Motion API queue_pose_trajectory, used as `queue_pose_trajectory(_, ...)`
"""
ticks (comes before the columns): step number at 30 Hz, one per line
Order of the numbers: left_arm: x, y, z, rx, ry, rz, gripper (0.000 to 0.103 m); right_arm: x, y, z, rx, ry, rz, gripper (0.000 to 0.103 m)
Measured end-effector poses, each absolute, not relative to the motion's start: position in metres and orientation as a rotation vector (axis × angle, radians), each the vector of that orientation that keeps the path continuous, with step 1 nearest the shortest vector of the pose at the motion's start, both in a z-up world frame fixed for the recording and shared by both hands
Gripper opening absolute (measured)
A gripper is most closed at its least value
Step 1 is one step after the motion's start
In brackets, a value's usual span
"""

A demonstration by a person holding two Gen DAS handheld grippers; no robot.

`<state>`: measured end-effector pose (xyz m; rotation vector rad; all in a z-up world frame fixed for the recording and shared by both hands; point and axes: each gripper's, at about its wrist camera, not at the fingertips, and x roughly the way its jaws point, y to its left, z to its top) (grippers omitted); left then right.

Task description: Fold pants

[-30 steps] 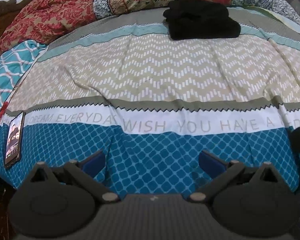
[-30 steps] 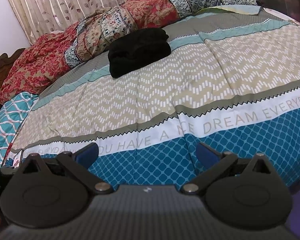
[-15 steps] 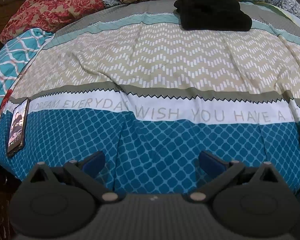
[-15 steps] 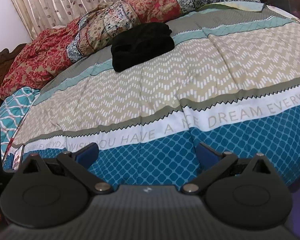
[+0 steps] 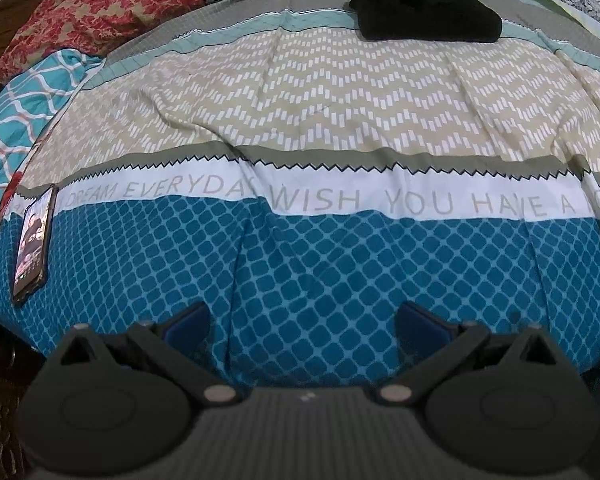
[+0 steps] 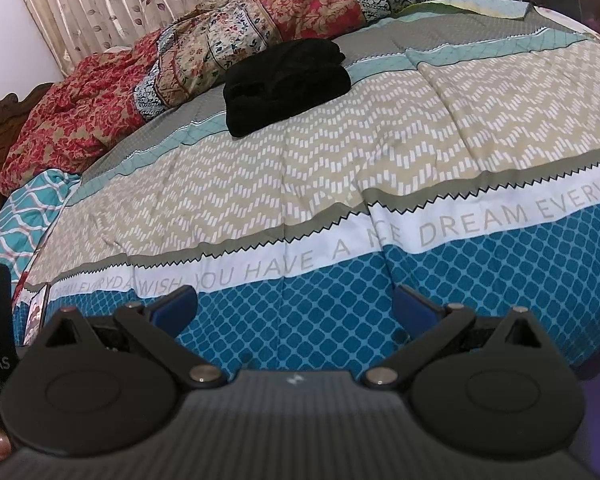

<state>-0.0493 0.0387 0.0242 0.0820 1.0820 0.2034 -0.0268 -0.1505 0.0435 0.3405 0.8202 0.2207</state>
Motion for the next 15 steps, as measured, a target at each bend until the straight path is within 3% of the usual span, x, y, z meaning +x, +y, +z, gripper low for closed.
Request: queue_pose_trajectory(15, -0.053, 0.031, 0.04, 0.133, 1.004, 0.179, 0.103, -0.028, -0.153, 0.049, 0.343, 0.788, 0.205, 0.103)
